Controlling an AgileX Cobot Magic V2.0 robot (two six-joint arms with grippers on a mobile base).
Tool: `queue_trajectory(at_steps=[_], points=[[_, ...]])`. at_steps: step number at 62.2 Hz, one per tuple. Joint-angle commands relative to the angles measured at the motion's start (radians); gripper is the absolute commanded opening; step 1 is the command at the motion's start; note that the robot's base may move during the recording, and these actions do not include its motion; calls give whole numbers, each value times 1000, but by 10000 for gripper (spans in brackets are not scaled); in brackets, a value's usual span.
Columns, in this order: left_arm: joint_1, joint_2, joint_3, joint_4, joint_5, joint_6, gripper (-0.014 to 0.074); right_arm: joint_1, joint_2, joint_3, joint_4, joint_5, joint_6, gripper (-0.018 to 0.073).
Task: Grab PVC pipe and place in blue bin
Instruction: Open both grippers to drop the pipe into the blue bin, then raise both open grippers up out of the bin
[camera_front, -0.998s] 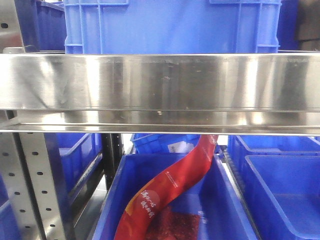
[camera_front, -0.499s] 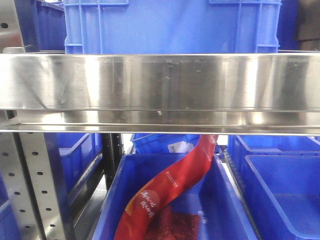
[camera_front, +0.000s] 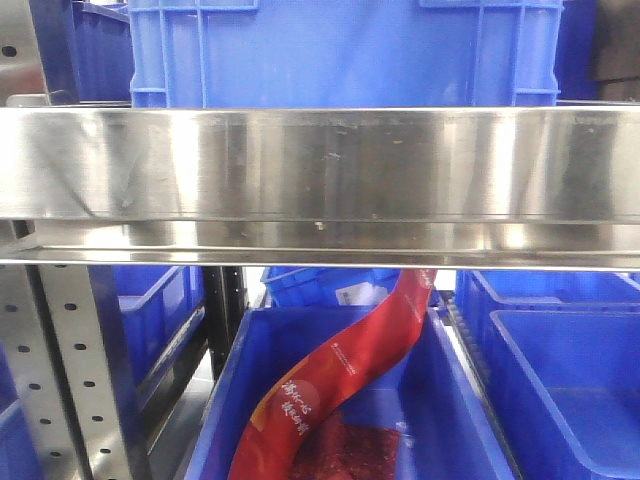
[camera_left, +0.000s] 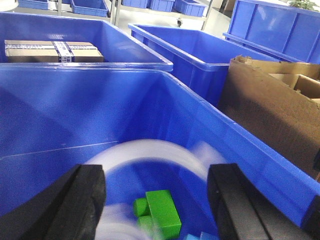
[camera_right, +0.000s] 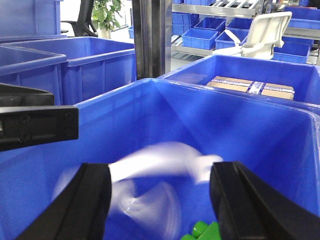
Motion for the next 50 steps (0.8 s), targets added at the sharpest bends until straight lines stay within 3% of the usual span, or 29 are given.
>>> queue_trajectory(at_steps=[1,18,25,32,37,46,50], points=[[0,-5,-10,-10,-20,-5,349,1,-4,-10,4,-15,-2,321],[0,-28,-10,-10,-14,-5,321,1,-20,-10,4,-13,-2,305],[0,-74,-10,10,3,-5,101,1,-78,-10,4,10,-2,191],[0,-90,-10,116,3,-3,-111,-8,-98,-10,0,-8,-2,-45],[0,-92,-10,153,35,-3,-111,-22,-94,-10,7,-21,-2,-168],[0,-131,-10,153,122,-3,-111,-44,-115,-10,161,-15,-2,-168],[17,-150,-10,155,158,-3,-111,-55,-135,-10,169,-13,-2,-168]])
